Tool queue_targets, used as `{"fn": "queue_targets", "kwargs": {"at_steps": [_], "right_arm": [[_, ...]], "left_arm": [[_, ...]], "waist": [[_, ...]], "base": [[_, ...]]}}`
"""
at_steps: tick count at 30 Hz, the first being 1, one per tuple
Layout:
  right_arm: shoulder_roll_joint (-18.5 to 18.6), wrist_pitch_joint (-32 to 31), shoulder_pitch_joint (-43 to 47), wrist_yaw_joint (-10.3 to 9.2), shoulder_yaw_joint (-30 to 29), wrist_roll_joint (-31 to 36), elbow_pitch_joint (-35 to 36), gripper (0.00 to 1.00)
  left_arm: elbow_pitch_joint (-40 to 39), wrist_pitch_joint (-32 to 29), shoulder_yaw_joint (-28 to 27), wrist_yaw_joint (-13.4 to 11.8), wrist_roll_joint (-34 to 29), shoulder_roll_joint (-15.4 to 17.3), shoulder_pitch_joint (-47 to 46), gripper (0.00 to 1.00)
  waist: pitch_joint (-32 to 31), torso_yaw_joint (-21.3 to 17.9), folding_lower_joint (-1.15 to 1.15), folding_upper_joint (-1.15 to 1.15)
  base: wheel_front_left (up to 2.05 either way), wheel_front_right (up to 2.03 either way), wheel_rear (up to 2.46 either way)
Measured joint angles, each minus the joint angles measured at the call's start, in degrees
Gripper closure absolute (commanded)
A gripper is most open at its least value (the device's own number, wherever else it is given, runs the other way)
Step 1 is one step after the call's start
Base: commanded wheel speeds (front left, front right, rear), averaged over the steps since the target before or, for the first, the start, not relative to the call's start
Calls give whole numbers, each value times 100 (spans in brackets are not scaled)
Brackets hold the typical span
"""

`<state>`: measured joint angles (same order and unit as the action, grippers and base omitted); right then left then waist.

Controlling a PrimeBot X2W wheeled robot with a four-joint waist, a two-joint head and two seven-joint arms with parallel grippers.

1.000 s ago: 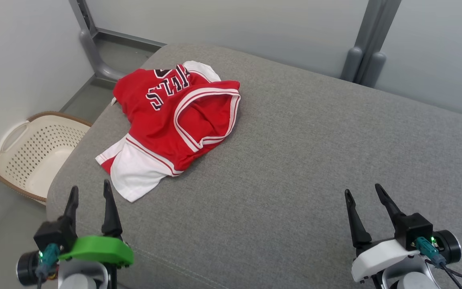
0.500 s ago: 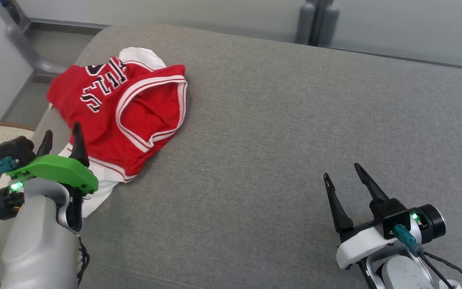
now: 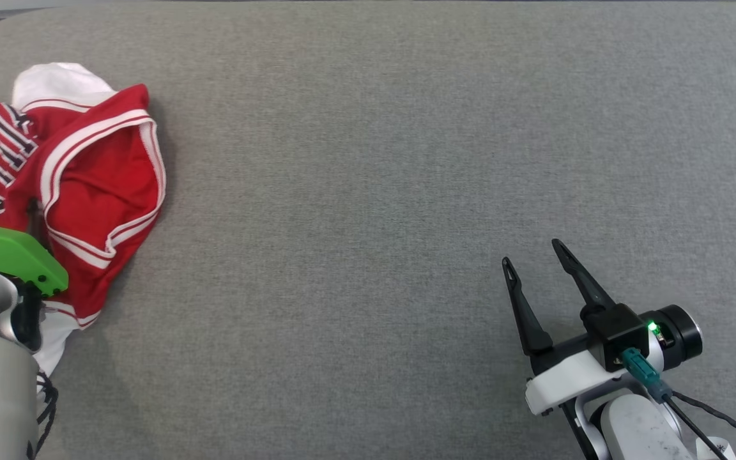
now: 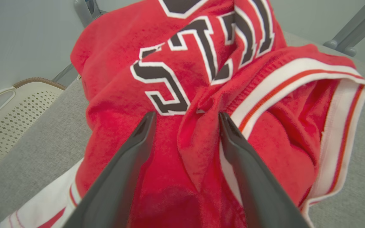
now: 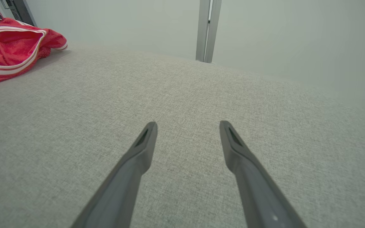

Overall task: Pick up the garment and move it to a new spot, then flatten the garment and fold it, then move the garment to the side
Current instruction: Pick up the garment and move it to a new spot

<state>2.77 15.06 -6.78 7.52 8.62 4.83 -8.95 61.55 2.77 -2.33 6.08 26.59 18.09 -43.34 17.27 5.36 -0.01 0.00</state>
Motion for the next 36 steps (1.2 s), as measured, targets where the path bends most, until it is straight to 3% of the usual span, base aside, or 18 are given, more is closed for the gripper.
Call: {"fn": "queue_targets", "kwargs": {"at_steps": [1, 2, 3, 9, 18, 29, 36], "right_arm": [[0, 0, -3, 1, 0, -14, 3, 0], [0, 0, -7, 1, -8, -23, 4, 0], [0, 0, -15, 1, -10, -35, 4, 0], [1, 0, -48, 0, -14, -182, -4, 0], [-1, 0, -59, 1, 74, -580, -119, 0], [-2, 0, -23, 1, 115, -1094, -205, 0], [-1, 0, 70, 0, 30, -1179, -211, 0]], "left_arm": [[44, -2, -4, -49, -4, 49, -9, 8], [88, 0, 21, -91, -53, 103, -26, 76], [136, -3, 64, -135, -126, 147, -55, 100], [146, 43, 222, -125, -220, 288, -191, 100], [-534, 80, 468, 2, -404, 702, -551, 100], [-2694, -456, 955, 105, -233, 804, -790, 100], [-4404, -962, 1544, 122, 156, 378, -641, 100]], "waist": [[36, -60, 0, 0], [76, -130, 0, 0], [115, -196, 0, 0], [202, -396, 0, 0], [-175, -301, 0, 0], [-891, -253, 1, 0], [-1162, -616, 1, 0]], "base": [[0, 0, 0], [0, 0, 0], [0, 0, 0], [0, 0, 0], [0, 0, 0], [0, 0, 0], [0, 0, 0]]}}
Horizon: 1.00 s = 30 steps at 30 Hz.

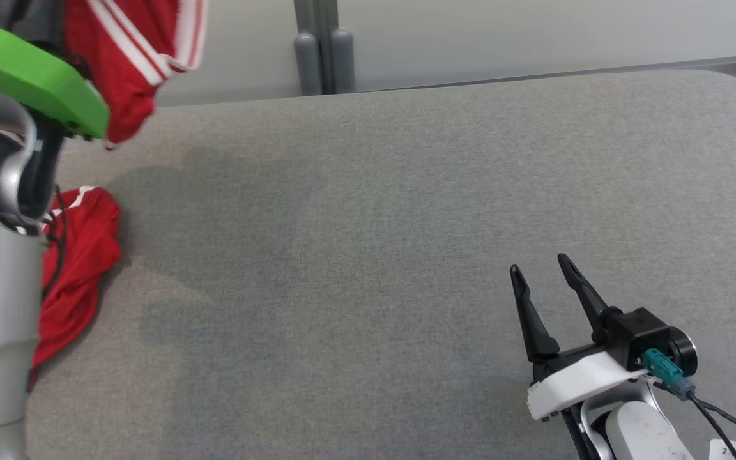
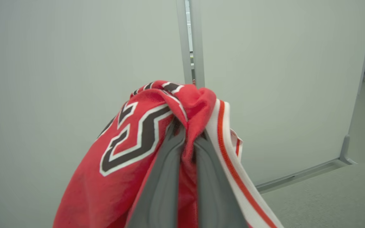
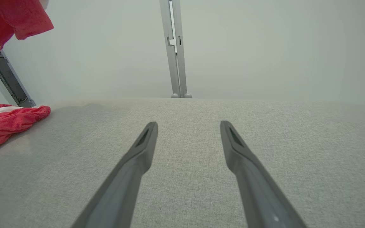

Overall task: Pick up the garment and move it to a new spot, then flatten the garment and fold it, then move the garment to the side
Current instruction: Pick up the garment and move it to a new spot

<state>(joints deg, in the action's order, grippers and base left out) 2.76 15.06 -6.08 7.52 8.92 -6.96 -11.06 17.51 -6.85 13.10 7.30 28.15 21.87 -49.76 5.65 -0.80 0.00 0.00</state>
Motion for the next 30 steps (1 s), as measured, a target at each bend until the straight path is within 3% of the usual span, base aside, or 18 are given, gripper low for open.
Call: {"fn": "queue_targets", "kwargs": {"at_steps": [5, 9, 15, 21, 22, 23, 30], "right_arm": [[2, 0, 11, 0, -85, 8, 23, 0], [2, 0, 9, 0, -91, 7, 35, 0], [5, 0, -3, 0, -42, -55, 67, 0], [7, 0, -13, 0, -8, -96, 115, 0], [7, 0, -14, 0, -14, -97, 123, 0], [7, 0, -14, 0, -26, -99, 126, 0], [3, 0, 8, 1, -256, -82, 127, 0]], "left_arm": [[-704, -82, 537, 1, 144, -563, 438, 100], [-635, -56, 956, -3, 123, -971, 781, 100], [287, 411, 1408, -20, 55, -1456, 1232, 100], [1625, 966, 1751, -18, -38, -1633, 1397, 100], [1833, 1088, 1793, -19, -81, -1656, 1390, 75], [1989, 1173, 1822, -19, -109, -1675, 1385, 3], [2569, 1969, 1725, -98, 52, -1809, 1330, 0]], "waist": [[-63, -450, 0, 0], [-58, -840, 0, 0], [25, -1478, 0, 0], [181, -1986, 0, 0], [218, -2051, 0, 0], [251, -2094, 0, 0], [423, -2065, 0, 0]], "base": [[0, 0, 0], [0, 0, 0], [0, 0, 0], [0, 0, 0], [0, 0, 0], [0, 0, 0], [0, 0, 0]]}}
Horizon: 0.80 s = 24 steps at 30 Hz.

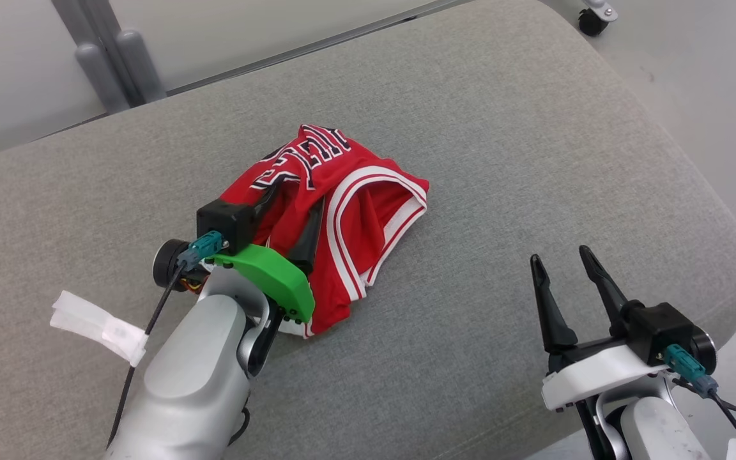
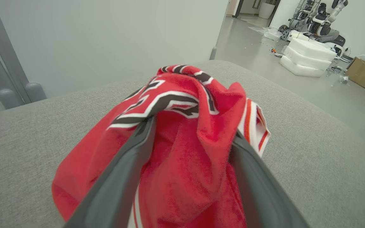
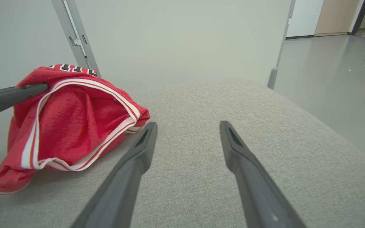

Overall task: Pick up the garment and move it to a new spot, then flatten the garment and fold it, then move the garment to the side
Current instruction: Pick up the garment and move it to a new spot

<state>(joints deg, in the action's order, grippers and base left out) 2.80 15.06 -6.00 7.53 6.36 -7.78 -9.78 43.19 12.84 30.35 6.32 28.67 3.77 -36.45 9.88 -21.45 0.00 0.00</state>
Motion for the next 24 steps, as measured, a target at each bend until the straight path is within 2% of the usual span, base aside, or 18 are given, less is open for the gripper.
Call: {"fn": "queue_targets", "kwargs": {"at_steps": [3, 7, 13, 20, 24], "right_arm": [[0, 0, 45, -1, -133, 55, 5, 0], [-1, 0, 115, -1, -302, 140, 31, 0], [-4, 0, 150, 0, -408, 208, 37, 0], [-3, 0, 338, 0, -595, 224, 12, 0], [-2, 0, 425, -1, -699, 224, 10, 0]], "left_arm": [[-265, 194, -201, 18, 55, -41, 79, 0], [-1407, 231, -867, -26, -29, -51, 613, 0], [-2621, 230, -1748, -18, -630, 1, 1928, 0], [-3070, 230, -2663, 24, -1095, -48, 2963, 0], [-3161, 230, -2964, 55, -1232, -66, 3320, 0]], "waist": [[0, 146, 0, 0], [-50, 439, 0, 0], [-252, 993, 0, 0], [-534, 1527, 0, 0], [-695, 1739, 0, 0]], "base": [[0, 0, 0], [0, 0, 0], [0, 0, 0], [0, 0, 0], [0, 0, 0]]}}
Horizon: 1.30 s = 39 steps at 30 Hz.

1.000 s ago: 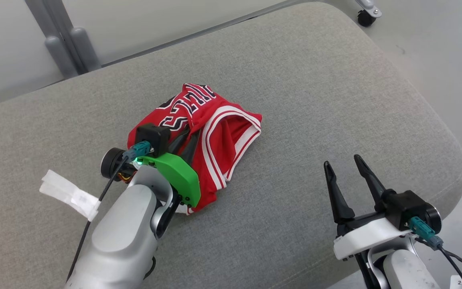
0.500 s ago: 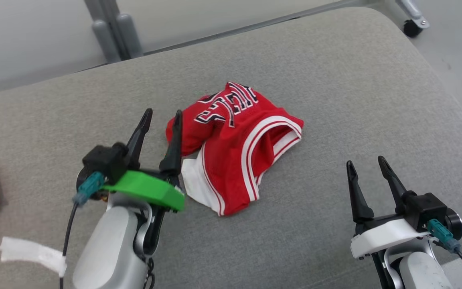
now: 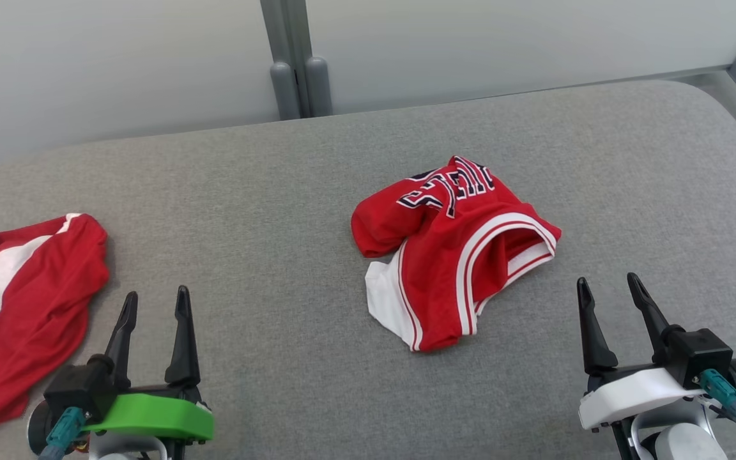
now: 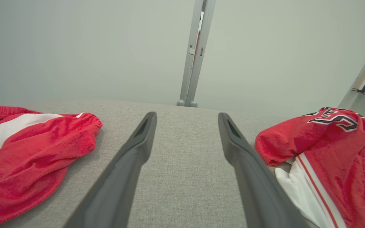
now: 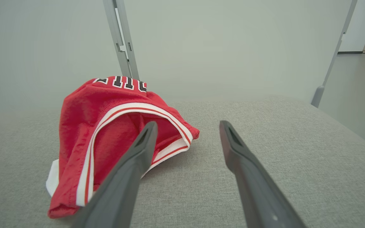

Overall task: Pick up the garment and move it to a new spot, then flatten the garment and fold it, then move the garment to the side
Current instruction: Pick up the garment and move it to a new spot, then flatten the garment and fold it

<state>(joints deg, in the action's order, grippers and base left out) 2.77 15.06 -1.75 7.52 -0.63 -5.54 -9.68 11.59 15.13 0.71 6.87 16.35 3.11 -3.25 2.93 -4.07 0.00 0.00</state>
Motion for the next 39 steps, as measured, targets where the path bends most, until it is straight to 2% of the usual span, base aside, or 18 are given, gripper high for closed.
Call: {"fn": "queue_targets", "kwargs": {"at_steps": [9, 24, 28, 33, 39], "right_arm": [[0, 0, 151, 0, -36, -36, -58, 0], [0, 0, 233, 0, -48, -146, -138, 0], [4, 0, 214, 0, 165, -248, -201, 0], [-5, 0, -142, 0, 882, -465, -850, 0], [1, -43, -924, 0, 1363, -813, -2160, 0]], "left_arm": [[-199, 0, -324, 43, -271, -15, 348, 0], [-325, 0, 35, 45, -119, -19, 509, 0], [-258, 0, 63, 45, -81, -10, 515, 0], [-219, 0, 178, 45, -23, -8, 506, 0], [-141, 0, 383, 45, 59, -7, 421, 0]], "waist": [[-200, 284, 0, 0], [-185, 308, 0, 0], [-163, 342, 0, 0], [-107, 445, 0, 0], [-28, 675, 0, 0]], "base": [[0, 0, 0], [0, 0, 0], [0, 0, 0], [0, 0, 0], [0, 0, 0]]}}
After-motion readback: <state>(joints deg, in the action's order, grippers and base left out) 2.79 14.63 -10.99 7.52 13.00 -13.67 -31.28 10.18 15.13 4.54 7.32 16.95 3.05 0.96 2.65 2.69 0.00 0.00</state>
